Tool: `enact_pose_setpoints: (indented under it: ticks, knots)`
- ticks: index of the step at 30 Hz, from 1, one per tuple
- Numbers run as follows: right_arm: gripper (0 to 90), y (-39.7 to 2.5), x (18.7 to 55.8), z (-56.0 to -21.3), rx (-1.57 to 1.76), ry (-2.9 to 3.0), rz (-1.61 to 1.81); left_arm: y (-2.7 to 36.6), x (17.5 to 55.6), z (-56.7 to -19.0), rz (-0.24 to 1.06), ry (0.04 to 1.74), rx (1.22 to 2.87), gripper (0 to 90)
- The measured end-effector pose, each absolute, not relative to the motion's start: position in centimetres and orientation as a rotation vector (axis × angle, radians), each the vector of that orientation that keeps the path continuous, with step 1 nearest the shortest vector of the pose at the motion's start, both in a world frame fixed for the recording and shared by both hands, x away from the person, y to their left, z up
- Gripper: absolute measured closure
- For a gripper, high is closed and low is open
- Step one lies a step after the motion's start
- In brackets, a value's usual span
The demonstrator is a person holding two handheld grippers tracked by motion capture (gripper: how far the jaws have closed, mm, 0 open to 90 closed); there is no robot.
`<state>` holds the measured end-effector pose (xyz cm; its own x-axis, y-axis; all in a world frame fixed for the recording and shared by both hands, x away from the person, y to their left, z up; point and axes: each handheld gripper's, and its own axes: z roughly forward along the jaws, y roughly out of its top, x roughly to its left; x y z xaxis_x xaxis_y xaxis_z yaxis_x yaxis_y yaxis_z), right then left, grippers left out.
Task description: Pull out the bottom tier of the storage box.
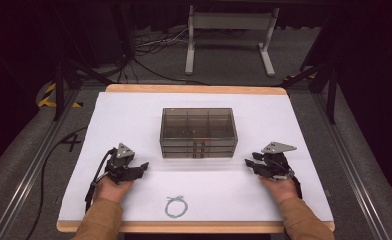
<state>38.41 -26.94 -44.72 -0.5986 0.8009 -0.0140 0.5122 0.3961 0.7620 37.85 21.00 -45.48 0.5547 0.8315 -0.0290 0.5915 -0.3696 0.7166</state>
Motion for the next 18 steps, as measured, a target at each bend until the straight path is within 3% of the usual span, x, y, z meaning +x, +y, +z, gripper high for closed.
enact_pose_setpoints:
  ticks: [10, 18]
  knots:
    - [59.4, -26.9, 38.3, -44.3, 1.147, 2.276, 1.064, 20.8, 37.1, -45.0, 0.419, 1.051, 2.032, 37.1]
    - [59.8, -26.7, 37.5, -43.1, 1.102, 2.279, 1.078, 21.4, 37.2, -45.0, 0.429, 1.105, 1.978, 35.2]
